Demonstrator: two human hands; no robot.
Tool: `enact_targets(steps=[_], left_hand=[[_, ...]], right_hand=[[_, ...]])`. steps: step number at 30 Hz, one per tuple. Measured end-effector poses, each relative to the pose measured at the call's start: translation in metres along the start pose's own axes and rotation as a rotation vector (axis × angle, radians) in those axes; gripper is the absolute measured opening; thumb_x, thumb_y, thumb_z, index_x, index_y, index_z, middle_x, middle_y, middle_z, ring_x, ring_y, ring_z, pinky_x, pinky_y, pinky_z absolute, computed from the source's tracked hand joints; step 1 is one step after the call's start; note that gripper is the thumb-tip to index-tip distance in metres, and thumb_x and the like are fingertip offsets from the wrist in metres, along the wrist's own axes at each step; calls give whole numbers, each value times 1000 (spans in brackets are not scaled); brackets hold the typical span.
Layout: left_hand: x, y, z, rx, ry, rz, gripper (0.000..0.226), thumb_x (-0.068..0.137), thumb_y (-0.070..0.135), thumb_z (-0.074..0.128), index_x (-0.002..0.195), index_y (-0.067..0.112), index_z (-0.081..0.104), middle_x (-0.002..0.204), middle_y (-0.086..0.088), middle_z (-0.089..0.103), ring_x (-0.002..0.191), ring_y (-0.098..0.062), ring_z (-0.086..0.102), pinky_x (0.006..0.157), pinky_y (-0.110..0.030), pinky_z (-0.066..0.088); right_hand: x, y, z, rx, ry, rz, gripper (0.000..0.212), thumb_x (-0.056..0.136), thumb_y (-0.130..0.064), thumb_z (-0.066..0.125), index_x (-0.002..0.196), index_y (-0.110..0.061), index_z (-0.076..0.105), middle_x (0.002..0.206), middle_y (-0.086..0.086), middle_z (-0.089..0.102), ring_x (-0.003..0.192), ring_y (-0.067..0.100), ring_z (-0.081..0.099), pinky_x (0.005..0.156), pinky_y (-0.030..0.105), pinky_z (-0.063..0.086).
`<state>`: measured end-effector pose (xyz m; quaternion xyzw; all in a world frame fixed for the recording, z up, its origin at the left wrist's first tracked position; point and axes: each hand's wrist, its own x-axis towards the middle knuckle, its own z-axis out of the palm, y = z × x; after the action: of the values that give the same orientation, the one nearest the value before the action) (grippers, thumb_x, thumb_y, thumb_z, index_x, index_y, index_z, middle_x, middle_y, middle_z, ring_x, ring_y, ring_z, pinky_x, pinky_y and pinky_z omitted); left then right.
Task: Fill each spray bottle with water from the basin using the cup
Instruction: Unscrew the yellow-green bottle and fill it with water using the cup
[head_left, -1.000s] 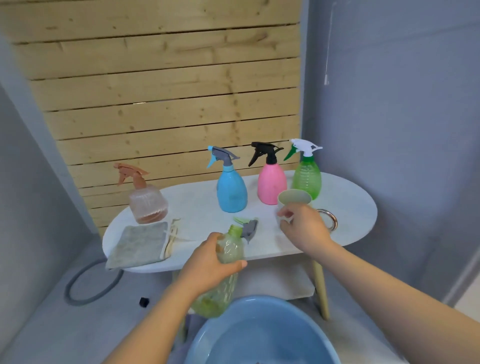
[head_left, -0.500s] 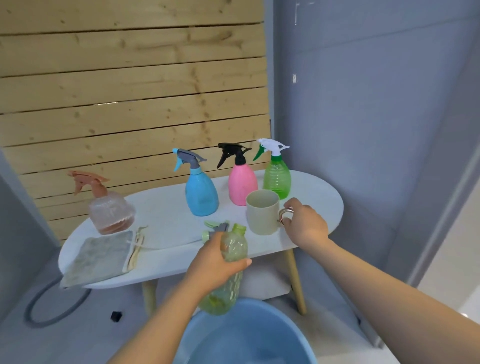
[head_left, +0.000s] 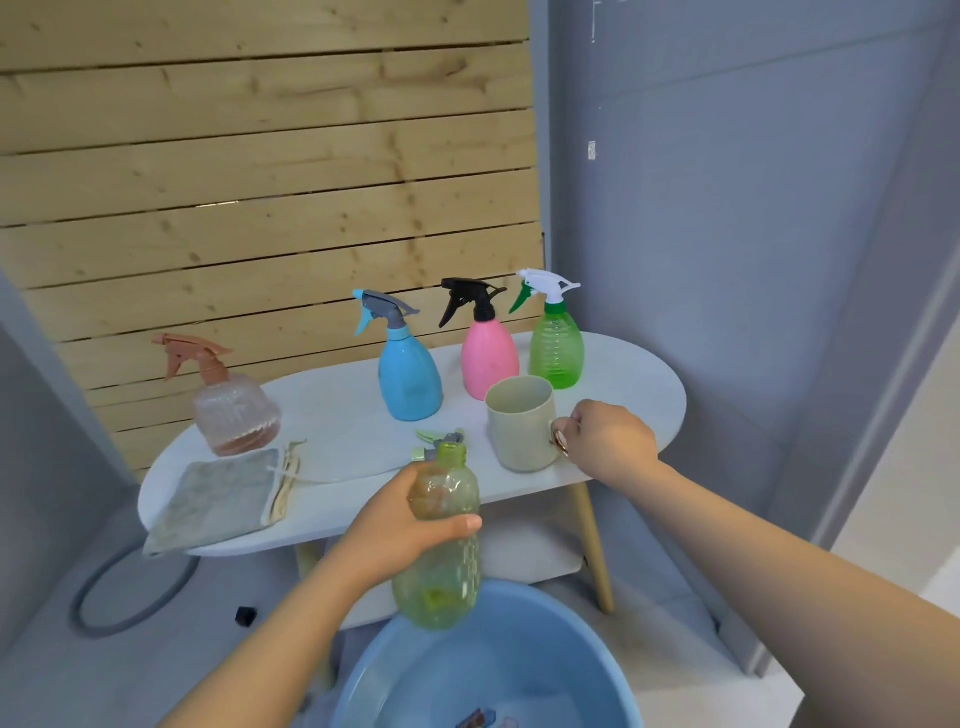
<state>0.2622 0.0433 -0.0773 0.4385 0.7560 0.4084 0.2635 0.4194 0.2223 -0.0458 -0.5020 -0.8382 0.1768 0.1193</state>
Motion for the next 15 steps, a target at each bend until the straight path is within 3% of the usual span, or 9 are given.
enact_targets(steps=[2, 7, 10, 13, 15], left_hand=[[-10, -2, -9, -8, -13, -15, 79, 48, 54, 85, 117, 32, 54, 110, 13, 65, 96, 4, 63, 87, -21, 50], [-31, -8, -37, 21, -174, -55, 57, 65, 27, 85, 113, 34, 56, 110, 16, 66, 97, 10, 60, 78, -7, 45], [-43, -23, -51, 76, -292, -82, 68, 58, 31, 88, 116, 39, 55, 119, 19, 61, 113, 4, 54, 94, -16, 44], [-49, -41, -59, 95, -342, -134, 71, 59, 25, 89, 118, 39, 53, 121, 18, 60, 114, 2, 54, 94, -17, 44], [-50, -55, -60, 92, -357, -167, 77, 52, 32, 88, 119, 39, 52, 124, 15, 59, 116, -1, 54, 99, -21, 43]], right_hand=[[-11, -3, -6, 77, -3, -66, 29, 95, -35, 41, 87, -12, 56, 89, 5, 63, 84, 27, 57, 64, 28, 38], [-38, -11, -14, 218, -177, -228, 26, 94, -34, 48, 73, -19, 51, 73, -8, 68, 84, 17, 62, 74, 32, 47], [-53, -19, -4, 107, -277, -309, 23, 92, -33, 52, 76, -17, 56, 81, -4, 65, 85, 18, 59, 79, 34, 47], [-62, -27, 16, -25, -351, -354, 26, 92, -34, 51, 81, -13, 62, 87, 1, 69, 88, 22, 60, 76, 33, 46], [-61, -32, 33, -83, -440, -364, 29, 93, -30, 50, 82, -7, 62, 90, 12, 70, 82, 24, 59, 69, 32, 43]])
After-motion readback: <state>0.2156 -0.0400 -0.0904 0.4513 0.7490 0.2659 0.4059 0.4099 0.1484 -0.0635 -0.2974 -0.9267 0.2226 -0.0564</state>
